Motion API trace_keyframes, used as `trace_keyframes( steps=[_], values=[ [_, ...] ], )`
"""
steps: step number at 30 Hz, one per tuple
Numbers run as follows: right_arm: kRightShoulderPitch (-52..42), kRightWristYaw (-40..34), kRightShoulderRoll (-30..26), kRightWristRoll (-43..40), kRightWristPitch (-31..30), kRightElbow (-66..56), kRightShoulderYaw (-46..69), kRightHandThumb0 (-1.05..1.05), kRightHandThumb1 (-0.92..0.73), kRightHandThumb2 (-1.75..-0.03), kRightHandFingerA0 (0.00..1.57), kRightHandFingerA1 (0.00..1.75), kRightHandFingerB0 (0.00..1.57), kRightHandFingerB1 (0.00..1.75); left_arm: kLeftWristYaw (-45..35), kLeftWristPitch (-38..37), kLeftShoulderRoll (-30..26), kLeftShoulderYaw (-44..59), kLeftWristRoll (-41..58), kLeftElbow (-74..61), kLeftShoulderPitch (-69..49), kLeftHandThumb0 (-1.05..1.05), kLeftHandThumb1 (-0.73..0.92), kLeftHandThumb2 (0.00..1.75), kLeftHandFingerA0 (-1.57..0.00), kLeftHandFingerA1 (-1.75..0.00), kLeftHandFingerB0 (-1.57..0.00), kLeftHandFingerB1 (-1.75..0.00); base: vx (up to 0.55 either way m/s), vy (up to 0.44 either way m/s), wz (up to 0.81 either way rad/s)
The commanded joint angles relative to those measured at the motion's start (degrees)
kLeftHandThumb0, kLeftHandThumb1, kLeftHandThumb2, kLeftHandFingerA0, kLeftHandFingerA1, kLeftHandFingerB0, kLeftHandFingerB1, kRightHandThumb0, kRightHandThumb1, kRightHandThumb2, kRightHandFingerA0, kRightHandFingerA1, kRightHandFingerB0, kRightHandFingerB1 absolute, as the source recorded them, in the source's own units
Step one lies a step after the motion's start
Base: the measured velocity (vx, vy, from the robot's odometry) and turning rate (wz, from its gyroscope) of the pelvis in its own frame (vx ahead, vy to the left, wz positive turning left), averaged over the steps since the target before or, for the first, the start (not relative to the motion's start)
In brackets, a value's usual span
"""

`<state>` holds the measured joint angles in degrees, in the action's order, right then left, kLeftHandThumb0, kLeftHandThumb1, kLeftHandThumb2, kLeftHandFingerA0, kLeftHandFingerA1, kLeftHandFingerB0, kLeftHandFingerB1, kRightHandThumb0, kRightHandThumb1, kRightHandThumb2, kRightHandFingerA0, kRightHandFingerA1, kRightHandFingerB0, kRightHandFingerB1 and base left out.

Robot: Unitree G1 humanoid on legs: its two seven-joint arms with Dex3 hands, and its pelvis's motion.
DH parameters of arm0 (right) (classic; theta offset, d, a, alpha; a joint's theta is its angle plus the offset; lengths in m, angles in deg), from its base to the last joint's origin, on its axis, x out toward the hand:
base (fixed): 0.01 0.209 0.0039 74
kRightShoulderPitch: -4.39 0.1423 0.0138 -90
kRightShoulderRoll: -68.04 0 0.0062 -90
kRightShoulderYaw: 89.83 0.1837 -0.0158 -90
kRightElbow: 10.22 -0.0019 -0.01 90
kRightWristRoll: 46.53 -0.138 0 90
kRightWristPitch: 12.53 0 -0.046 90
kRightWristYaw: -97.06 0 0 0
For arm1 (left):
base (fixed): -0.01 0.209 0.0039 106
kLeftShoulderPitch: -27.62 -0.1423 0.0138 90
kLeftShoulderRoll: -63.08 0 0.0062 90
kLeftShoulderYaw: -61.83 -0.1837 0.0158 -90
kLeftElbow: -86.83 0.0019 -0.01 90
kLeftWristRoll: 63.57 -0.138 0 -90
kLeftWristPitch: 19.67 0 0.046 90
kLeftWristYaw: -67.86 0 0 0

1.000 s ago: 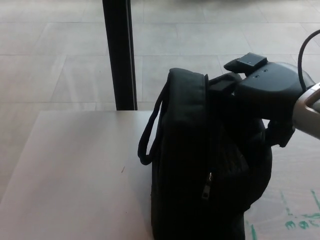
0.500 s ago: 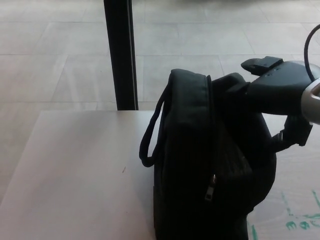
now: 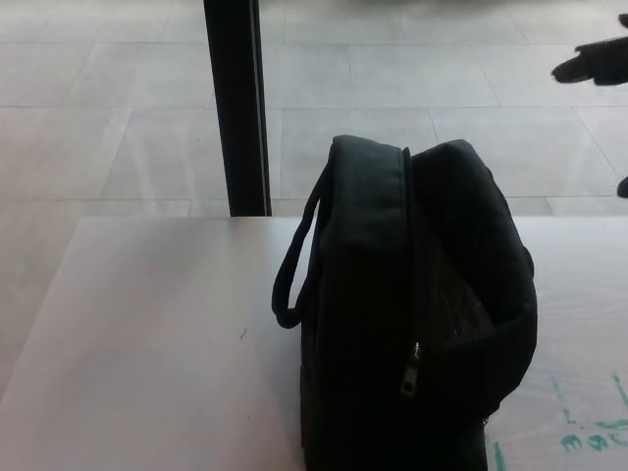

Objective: The robot uses its right hand to pick up the cube kept on the middle of the desk and put it inside the bag next to it

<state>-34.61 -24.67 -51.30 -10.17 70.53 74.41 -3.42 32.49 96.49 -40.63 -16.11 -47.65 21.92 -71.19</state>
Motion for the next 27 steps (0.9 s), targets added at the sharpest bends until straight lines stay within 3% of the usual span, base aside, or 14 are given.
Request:
trace_keyframes(
  steps=[1, 4, 5, 7, 8, 9, 10, 12, 13, 18, 19, 24, 25, 27],
  values=[
    [-13.8, 4.4, -3.9, -11.9, -10.9, -5.9, 18.8, -0.62, -0.47, -0.86, 0.0, 0.3, 0.07, 0.34, -0.4, -0.8, -1.7, 0.1, -1.2, 0.7, -1.0, -0.63, 0.71, 0.61, -0.25, -0.49, -0.25, -0.39, 0.0, 0.0, 0.0],
    [-22.4, 3.0, -2.4, -12.6, -10.1, -7.5, 26.5, -0.61, -0.5, -0.87, 0.0, 0.33, 0.07, 0.35, -0.4, -0.4, -1.5, -0.1, -1.1, 0.6, -0.6, -0.63, 0.71, 0.61, -0.23, -0.47, -0.24, -0.38, 0.0, 0.0, 0.0],
    [-27.1, 1.7, -0.5, -13.1, -9.8, -8.0, 30.8, -0.55, -0.68, -0.64, 0.06, 0.26, 0.14, 0.26, -0.6, -0.3, -1.4, 0.2, -0.8, 0.8, -0.5, -0.63, 0.7, 0.61, -0.23, -0.49, -0.24, -0.39, 0.0, 0.0, 0.0],
    [-35.6, -1.9, 4.2, -13.9, -8.7, -7.4, 38.7, -0.58, -0.67, -0.63, 0.08, 0.25, 0.15, 0.26, -0.4, 0.6, -1.2, 0.6, -0.2, 0.8, -0.2, -0.62, 0.7, 0.6, -0.24, -0.5, -0.23, -0.38, 0.0, 0.0, 0.0],
    [-35.6, -2.1, 4.1, -14.1, -8.6, -7.4, 38.6, -0.18, -0.63, -0.57, 0.08, 0.51, 0.12, 0.43, -0.6, 0.9, -1.1, 0.8, 0.1, 0.6, -0.2, -0.63, 0.68, 0.6, -0.23, -0.5, -0.24, -0.39, 0.0, 0.0, 0.0],
    [-39.2, -5.0, 6.8, -13.1, -9.9, -5.7, 42.0, -0.58, -0.65, -0.63, 0.08, 0.25, 0.17, 0.28, -0.6, 0.9, -1.1, 0.8, 0.1, 0.6, -0.2, -0.63, 0.68, 0.6, -0.23, -0.5, -0.24, -0.39, 0.0, 0.0, 0.0],
    [-42.5, -8.6, 9.1, -12.8, -10.0, -3.2, 45.3, -0.33, -0.49, -1.01, 0.03, 0.52, 0.0, 0.47, -0.5, 0.6, -0.9, 0.6, 0.0, 0.7, 0.0, -0.63, 0.68, 0.6, -0.23, -0.5, -0.25, -0.39, 0.0, 0.0, 0.0],
    [-45.7, -14.2, 13.3, -12.9, -10.9, 0.2, 49.2, -0.33, -0.47, -1.0, 0.03, 0.51, 0.0, 0.47, -0.6, 0.3, -1.1, 0.3, -0.4, 0.3, -0.4, -0.63, 0.7, 0.61, -0.24, -0.49, -0.25, -0.38, 0.0, 0.0, 0.0],
    [-47.3, -16.7, 14.6, -12.4, -10.4, 1.1, 50.1, -0.57, -0.66, -0.6, 0.15, 0.36, 0.19, 0.28, -0.8, 0.0, -1.1, 0.2, -0.5, 0.6, -0.4, -0.63, 0.7, 0.61, -0.23, -0.49, -0.24, -0.38, 0.0, 0.0, 0.0],
    [-52.1, -28.0, 22.1, -13.7, -9.2, 7.6, 56.8, -0.55, -0.66, -0.61, 0.12, 0.46, 0.18, 0.3, -0.7, 0.4, -0.9, 0.6, 0.0, 1.1, -0.1, -0.61, 0.69, 0.61, -0.23, -0.48, -0.24, -0.39, 0.0, 0.0, 0.0],
    [-53.0, -30.3, 22.9, -14.3, -8.4, 10.2, 58.0, -0.33, -0.53, -1.04, 0.05, 0.54, 0.0, 0.49, -0.7, 0.8, -0.8, 0.9, 0.3, 0.6, -0.3, -0.61, 0.7, 0.61, -0.23, -0.49, -0.24, -0.39, 0.0, 0.0, 0.0],
    [-55.4, -36.4, 25.0, -15.3, -6.6, 17.2, 60.6, -0.32, -0.54, -1.04, 0.04, 0.54, 0.0, 0.49, -0.5, 0.8, -1.2, 0.7, 0.0, 0.1, 0.1, -0.61, 0.7, 0.61, -0.23, -0.49, -0.24, -0.39, 0.0, 0.0, 0.0],
    [-55.7, -37.8, 25.4, -15.4, -6.1, 17.9, 61.1, -0.49, -0.65, -0.6, 0.14, 0.45, 0.17, 0.28, -0.4, 0.9, -1.4, 0.6, -0.1, -0.2, 0.2, -0.61, 0.71, 0.61, -0.23, -0.49, -0.24, -0.39, 0.0, 0.0, 0.0],
    [-56.4, -41.3, 24.8, -13.8, -5.1, 21.0, 60.8, -0.52, -0.66, -0.61, 0.16, 0.44, 0.18, 0.28, -0.3, 1.0, -1.2, 0.9, 0.1, 0.5, 0.6, -0.6, 0.7, 0.61, -0.23, -0.5, -0.25, -0.39, 0.0, 0.0, 0.0]
  ],
)
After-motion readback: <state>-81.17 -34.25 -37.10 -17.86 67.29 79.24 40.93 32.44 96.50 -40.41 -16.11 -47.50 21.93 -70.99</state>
